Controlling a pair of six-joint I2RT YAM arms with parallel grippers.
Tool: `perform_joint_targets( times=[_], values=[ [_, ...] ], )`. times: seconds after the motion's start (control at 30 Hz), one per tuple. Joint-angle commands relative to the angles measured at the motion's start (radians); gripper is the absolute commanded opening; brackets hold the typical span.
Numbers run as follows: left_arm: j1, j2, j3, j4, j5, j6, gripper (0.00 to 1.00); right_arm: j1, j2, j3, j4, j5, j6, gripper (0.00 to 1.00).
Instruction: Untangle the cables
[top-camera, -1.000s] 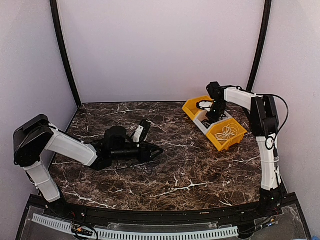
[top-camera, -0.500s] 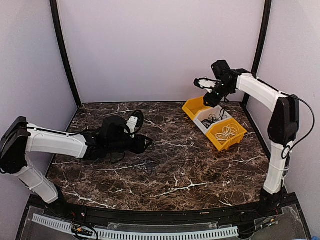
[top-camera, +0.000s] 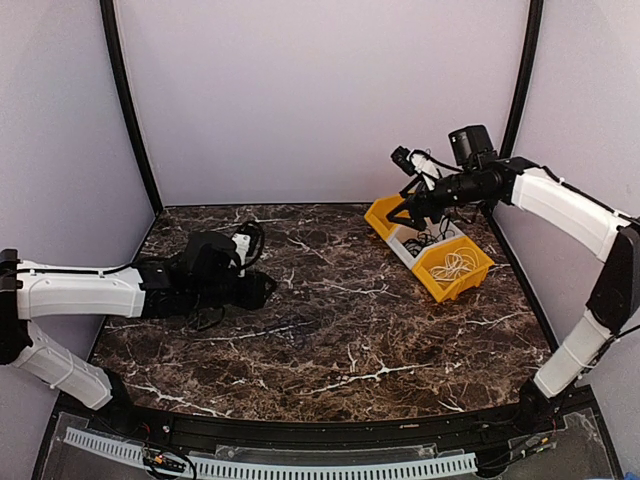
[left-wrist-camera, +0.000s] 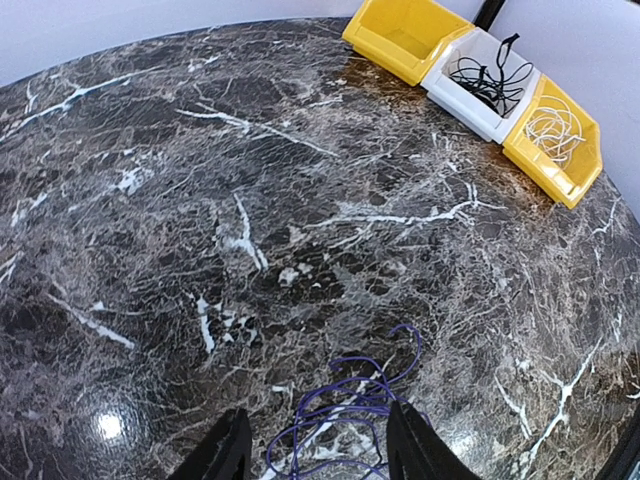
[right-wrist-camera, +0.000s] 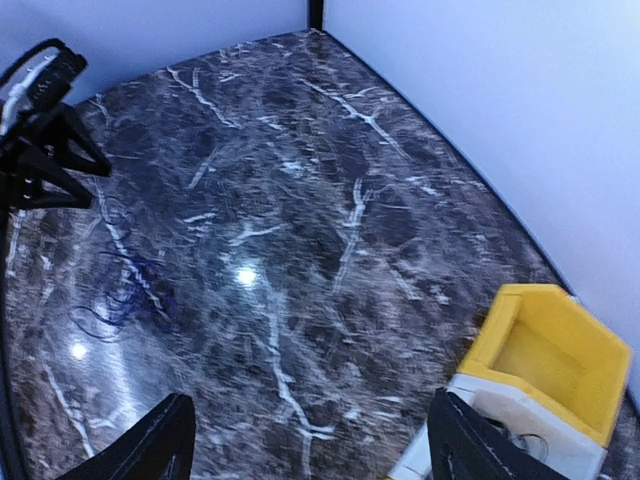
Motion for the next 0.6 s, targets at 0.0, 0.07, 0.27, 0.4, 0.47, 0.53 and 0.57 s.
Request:
perform_joint_targets(
  times=[0.0, 0.07, 0.27, 0.4, 0.47, 0.53, 0.57],
  values=[
    [0.006, -0.02, -0.036, -0.03, -0.067, -0.091, 0.5, 0.092, 0.115, -0.075, 0.149, -0.26, 0.049, 0.74],
    [0.006, -0.014, -0.045, 0.011, -0.09, -0.116, 0.54, 0.134, 0.201, -0.05, 0.134, -0.25, 0.079, 0.66],
    [0.012, 0.029, -0.036, 0.047, -0.103, -0.141, 0.56, 0.235, 0.399, -0.004, 0.118, -0.267, 0.11, 0.58],
    [0.014, 0.059, -0.03, 0.057, -0.091, -0.137, 0.56, 0.279, 0.502, 0.067, 0.095, -0.232, 0.127, 0.56],
    [0.013, 0.071, -0.033, 0.071, -0.08, -0.129, 0.56, 0.288, 0.553, 0.101, 0.081, -0.223, 0.135, 0.56],
    [0.014, 0.08, -0.035, 0.081, -0.075, -0.122, 0.56, 0.292, 0.589, 0.129, 0.061, -0.234, 0.132, 0.56],
    [0.015, 0.084, -0.037, 0.084, -0.069, -0.116, 0.56, 0.295, 0.605, 0.138, 0.056, -0.239, 0.131, 0.56]
  ],
)
